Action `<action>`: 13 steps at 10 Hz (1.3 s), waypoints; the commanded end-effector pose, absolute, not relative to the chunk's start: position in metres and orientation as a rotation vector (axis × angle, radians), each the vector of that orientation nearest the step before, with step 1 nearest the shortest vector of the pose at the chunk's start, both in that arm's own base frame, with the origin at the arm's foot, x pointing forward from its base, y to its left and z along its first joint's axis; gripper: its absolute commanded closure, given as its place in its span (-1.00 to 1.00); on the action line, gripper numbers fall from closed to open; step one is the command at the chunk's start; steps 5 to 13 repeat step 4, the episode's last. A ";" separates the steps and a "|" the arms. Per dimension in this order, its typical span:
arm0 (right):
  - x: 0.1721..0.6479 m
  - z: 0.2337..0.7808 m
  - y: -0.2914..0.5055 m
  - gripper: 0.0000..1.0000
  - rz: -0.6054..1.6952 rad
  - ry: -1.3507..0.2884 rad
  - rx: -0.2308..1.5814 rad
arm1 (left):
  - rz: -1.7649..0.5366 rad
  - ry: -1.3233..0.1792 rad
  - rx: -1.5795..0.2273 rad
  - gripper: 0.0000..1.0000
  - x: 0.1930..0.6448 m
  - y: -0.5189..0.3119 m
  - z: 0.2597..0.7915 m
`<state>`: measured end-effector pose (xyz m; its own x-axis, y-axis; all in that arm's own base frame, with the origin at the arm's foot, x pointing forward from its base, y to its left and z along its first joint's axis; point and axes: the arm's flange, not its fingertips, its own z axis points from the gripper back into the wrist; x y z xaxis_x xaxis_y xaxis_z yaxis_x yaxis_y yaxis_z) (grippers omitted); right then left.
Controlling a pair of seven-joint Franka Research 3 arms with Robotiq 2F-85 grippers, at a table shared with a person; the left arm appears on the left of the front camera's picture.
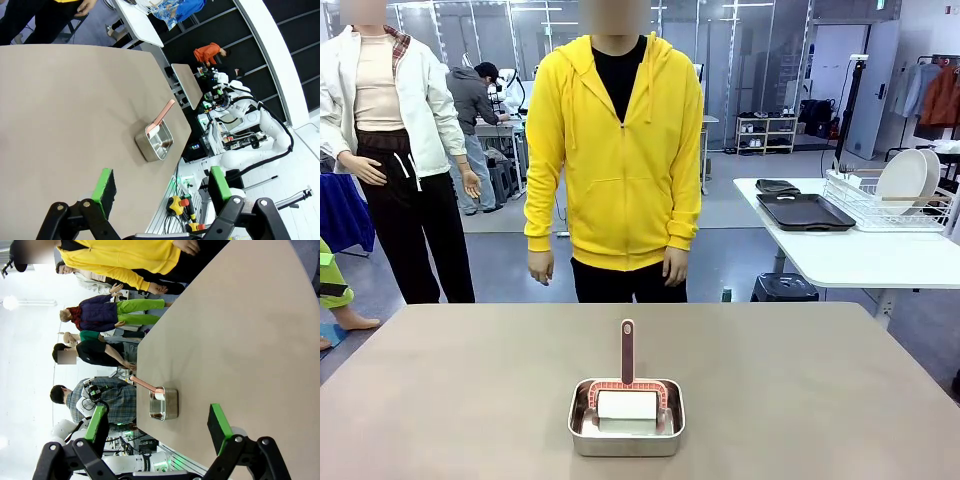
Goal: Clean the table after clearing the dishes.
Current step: Place the Lint Roller back on top of the Airtight Container.
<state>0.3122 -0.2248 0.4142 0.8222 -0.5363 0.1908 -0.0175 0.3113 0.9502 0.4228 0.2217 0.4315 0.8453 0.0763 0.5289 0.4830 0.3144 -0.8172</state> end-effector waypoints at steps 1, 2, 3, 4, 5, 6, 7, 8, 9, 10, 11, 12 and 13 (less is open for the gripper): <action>0.311 0.415 -0.223 -1.00 -0.355 -0.543 1.227 | -0.282 -0.538 -1.236 -0.89 0.419 0.223 0.433; 0.311 0.415 -0.223 -1.00 -0.355 -0.543 1.227 | -0.282 -0.538 -1.236 -0.89 0.419 0.223 0.433; 0.311 0.415 -0.223 -1.00 -0.355 -0.543 1.227 | -0.282 -0.538 -1.236 -0.89 0.419 0.223 0.433; 0.311 0.415 -0.223 -1.00 -0.355 -0.543 1.227 | -0.282 -0.538 -1.236 -0.89 0.419 0.223 0.433; 0.311 0.415 -0.223 -1.00 -0.355 -0.543 1.227 | -0.282 -0.538 -1.236 -0.89 0.419 0.223 0.433; 0.311 0.415 -0.223 -1.00 -0.355 -0.543 1.227 | -0.282 -0.538 -1.236 -0.89 0.419 0.223 0.433; 0.311 0.415 -0.223 -1.00 -0.355 -0.543 1.227 | -0.282 -0.538 -1.236 -0.89 0.419 0.223 0.433; 0.311 0.415 -0.223 -1.00 -0.355 -0.543 1.227 | -0.282 -0.538 -1.236 -0.89 0.419 0.223 0.433; 0.311 0.415 -0.223 -1.00 -0.355 -0.543 1.227 | -0.282 -0.538 -1.236 -0.89 0.419 0.223 0.433; 0.311 0.415 -0.223 -1.00 -0.355 -0.543 1.227 | -0.282 -0.538 -1.236 -0.89 0.419 0.223 0.433; 0.311 0.415 -0.223 -1.00 -0.355 -0.543 1.227 | -0.282 -0.538 -1.236 -0.89 0.419 0.223 0.433; 0.311 0.415 -0.223 -1.00 -0.355 -0.543 1.227 | -0.282 -0.538 -1.236 -0.89 0.419 0.223 0.433; 0.311 0.415 -0.223 -1.00 -0.355 -0.543 1.227 | -0.282 -0.538 -1.236 -0.89 0.419 0.223 0.433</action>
